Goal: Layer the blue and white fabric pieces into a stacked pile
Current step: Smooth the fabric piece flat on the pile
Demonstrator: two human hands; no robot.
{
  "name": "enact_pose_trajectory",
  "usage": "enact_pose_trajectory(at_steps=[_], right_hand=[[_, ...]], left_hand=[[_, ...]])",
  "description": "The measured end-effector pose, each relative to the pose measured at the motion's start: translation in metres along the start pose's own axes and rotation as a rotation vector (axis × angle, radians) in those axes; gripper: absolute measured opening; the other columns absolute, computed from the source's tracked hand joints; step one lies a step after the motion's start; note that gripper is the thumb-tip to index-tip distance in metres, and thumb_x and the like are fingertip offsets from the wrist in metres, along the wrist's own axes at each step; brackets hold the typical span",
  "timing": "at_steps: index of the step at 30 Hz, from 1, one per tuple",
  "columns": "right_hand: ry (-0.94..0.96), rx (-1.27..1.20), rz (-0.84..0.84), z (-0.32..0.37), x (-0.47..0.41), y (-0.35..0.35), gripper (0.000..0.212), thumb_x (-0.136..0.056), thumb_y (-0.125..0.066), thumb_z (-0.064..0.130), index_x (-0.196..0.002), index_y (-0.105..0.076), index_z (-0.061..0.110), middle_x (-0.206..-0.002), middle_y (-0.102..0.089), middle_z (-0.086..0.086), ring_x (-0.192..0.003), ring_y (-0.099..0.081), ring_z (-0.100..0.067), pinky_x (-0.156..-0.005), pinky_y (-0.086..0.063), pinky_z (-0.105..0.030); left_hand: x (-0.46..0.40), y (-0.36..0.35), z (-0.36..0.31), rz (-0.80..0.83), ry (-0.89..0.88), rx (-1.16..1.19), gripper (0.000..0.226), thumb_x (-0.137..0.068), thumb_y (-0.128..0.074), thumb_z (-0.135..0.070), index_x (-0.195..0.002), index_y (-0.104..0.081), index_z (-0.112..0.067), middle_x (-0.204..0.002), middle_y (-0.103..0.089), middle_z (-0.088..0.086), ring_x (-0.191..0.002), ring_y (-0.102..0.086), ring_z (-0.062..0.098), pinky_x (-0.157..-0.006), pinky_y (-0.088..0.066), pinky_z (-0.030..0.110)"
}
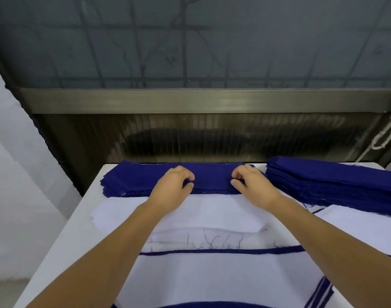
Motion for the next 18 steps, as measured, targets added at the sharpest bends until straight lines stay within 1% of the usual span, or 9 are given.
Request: enact_pose_trajectory(at_steps=[2, 4, 7, 11, 13, 15, 16, 18], right_hand=[[-0.013, 0.044, 0.044, -0.006, -0.014, -0.008, 0.007, -0.096, -0.055, 0.034, -0.102, -0.051, 0.032, -0.102, -0.048, 0.011, -0.096, -0.048, -0.011, -0.081, -0.038, -0.022], [-0.013, 0.074, 0.060, -0.011, -0.021, -0.013, 0.007, -0.095, -0.056, 0.036, -0.097, -0.049, 0.034, -0.100, -0.046, 0.012, -0.092, -0.045, -0.009, -0.080, -0.035, -0.022], [0.005, 0.078, 0.071, -0.016, -0.027, -0.016, 0.007, -0.095, -0.057, 0.034, -0.092, -0.050, 0.034, -0.097, -0.048, 0.012, -0.088, -0.045, -0.006, -0.078, -0.036, -0.022], [0.014, 0.113, 0.107, -0.014, -0.034, -0.016, 0.004, -0.098, -0.053, 0.032, -0.095, -0.054, 0.029, -0.099, -0.051, 0.010, -0.092, -0.049, -0.008, -0.082, -0.041, -0.023], [-0.003, 0.110, 0.125, -0.013, -0.039, -0.015, 0.013, -0.099, -0.050, 0.030, -0.100, -0.059, 0.022, -0.102, -0.056, 0.005, -0.094, -0.052, -0.012, -0.085, -0.044, -0.026], [-0.002, 0.121, 0.133, -0.011, -0.044, -0.013, 0.025, -0.101, -0.044, 0.030, -0.101, -0.062, 0.012, -0.102, -0.061, -0.004, -0.095, -0.056, -0.020, -0.087, -0.045, -0.033], [-0.008, 0.123, 0.140, -0.010, -0.046, -0.012, 0.030, -0.101, -0.041, 0.030, -0.101, -0.062, 0.009, -0.100, -0.062, -0.009, -0.095, -0.057, -0.025, -0.086, -0.045, -0.037], [-0.040, 0.108, 0.159, -0.009, -0.050, -0.009, 0.035, -0.103, -0.037, 0.030, -0.100, -0.061, 0.004, -0.097, -0.063, -0.014, -0.093, -0.059, -0.030, -0.082, -0.045, -0.039]], left_hand=[[-0.015, -0.008, 0.003, 0.069, 0.039, 0.010, 0.026, -0.095, -0.057, -0.024, -0.122, -0.060, -0.021, -0.121, -0.055, -0.007, -0.107, -0.051, 0.009, -0.092, -0.044, 0.023], [-0.024, -0.014, 0.007, 0.125, 0.064, 0.021, 0.026, -0.095, -0.058, -0.028, -0.120, -0.061, -0.022, -0.119, -0.055, -0.007, -0.109, -0.051, 0.011, -0.096, -0.045, 0.026], [-0.034, -0.017, 0.009, 0.144, 0.090, 0.052, 0.021, -0.091, -0.063, -0.033, -0.110, -0.064, -0.025, -0.111, -0.054, -0.009, -0.101, -0.052, 0.010, -0.092, -0.048, 0.028], [-0.039, -0.019, 0.010, 0.155, 0.113, 0.082, 0.022, -0.087, -0.069, -0.035, -0.106, -0.065, -0.025, -0.109, -0.054, -0.007, -0.096, -0.053, 0.009, -0.087, -0.050, 0.027], [-0.040, -0.019, 0.010, 0.163, 0.127, 0.092, 0.026, -0.085, -0.071, -0.035, -0.108, -0.065, -0.025, -0.110, -0.055, -0.007, -0.096, -0.054, 0.010, -0.086, -0.050, 0.025], [-0.042, -0.019, 0.010, 0.167, 0.139, 0.093, 0.030, -0.083, -0.073, -0.038, -0.108, -0.064, -0.024, -0.109, -0.055, -0.007, -0.096, -0.055, 0.010, -0.085, -0.051, 0.026], [-0.043, -0.020, 0.010, 0.164, 0.145, 0.090, 0.031, -0.082, -0.073, -0.039, -0.107, -0.065, -0.023, -0.107, -0.055, -0.007, -0.095, -0.055, 0.010, -0.084, -0.052, 0.027], [-0.046, -0.022, 0.009, 0.146, 0.152, 0.069, 0.026, -0.083, -0.071, -0.040, -0.102, -0.065, -0.024, -0.101, -0.057, -0.007, -0.089, -0.057, 0.010, -0.080, -0.053, 0.028]])
Point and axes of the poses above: each hand's wrist, its own x-axis away from the middle knuckle, its own y-axis out of the back of the hand, z = x × y, the point moved 1 cm from there along -x, towards the middle knuckle
